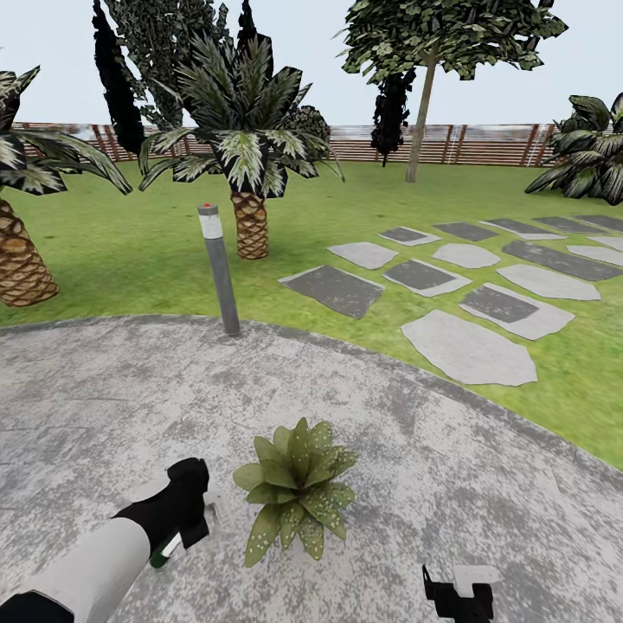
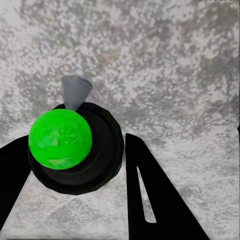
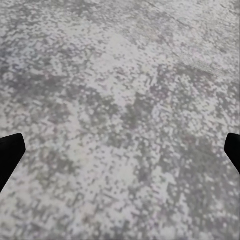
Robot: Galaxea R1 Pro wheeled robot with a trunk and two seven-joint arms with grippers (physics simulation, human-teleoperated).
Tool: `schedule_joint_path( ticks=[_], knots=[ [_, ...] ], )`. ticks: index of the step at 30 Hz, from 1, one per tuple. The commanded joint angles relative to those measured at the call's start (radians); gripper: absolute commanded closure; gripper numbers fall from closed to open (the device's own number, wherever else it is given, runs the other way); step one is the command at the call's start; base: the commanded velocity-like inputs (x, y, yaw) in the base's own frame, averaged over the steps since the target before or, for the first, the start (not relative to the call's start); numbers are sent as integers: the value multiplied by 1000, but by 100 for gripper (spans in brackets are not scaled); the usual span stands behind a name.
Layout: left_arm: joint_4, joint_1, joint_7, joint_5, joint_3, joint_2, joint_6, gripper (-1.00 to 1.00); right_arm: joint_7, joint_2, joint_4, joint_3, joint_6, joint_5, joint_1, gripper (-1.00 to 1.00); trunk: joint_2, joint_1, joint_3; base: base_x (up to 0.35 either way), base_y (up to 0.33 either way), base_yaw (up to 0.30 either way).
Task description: Pick up the pesticide atomizer in the garden and spray insectifuge to fully cover both potted plants in the garden.
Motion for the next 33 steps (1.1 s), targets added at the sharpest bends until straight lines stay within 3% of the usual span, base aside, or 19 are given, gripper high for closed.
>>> schedule_joint_path(
  ticks=[1,5,8,16,20,25,33],
  knots=[
    [-5,0,-2,-6,-3,3,3,100,-5,0,1,9,-3,-6,-1,-100,0,0,-1,0,0,0],
    [-13,0,10,-10,87,8,-3,100,-5,0,1,9,-3,-6,-1,-100,0,0,-1,0,0,0],
    [-15,0,20,-16,104,5,-6,100,-5,-1,1,9,-3,-6,0,-100,0,0,-1,0,0,0],
    [-3,2,69,-15,113,-7,-8,100,-5,-1,1,9,-3,-6,0,-100,0,0,-1,0,0,0],
    [-7,52,83,-32,111,-8,-16,100,-5,-1,0,9,-3,-6,0,-100,0,0,-1,0,0,0],
    [-15,62,102,-42,112,-11,-76,100,-5,1,1,9,-3,-6,0,-100,0,0,-1,0,0,0],
    [-24,61,104,-46,109,-70,-81,100,-5,1,1,9,-2,-6,-1,-100,0,0,-1,0,0,0]
  ],
)
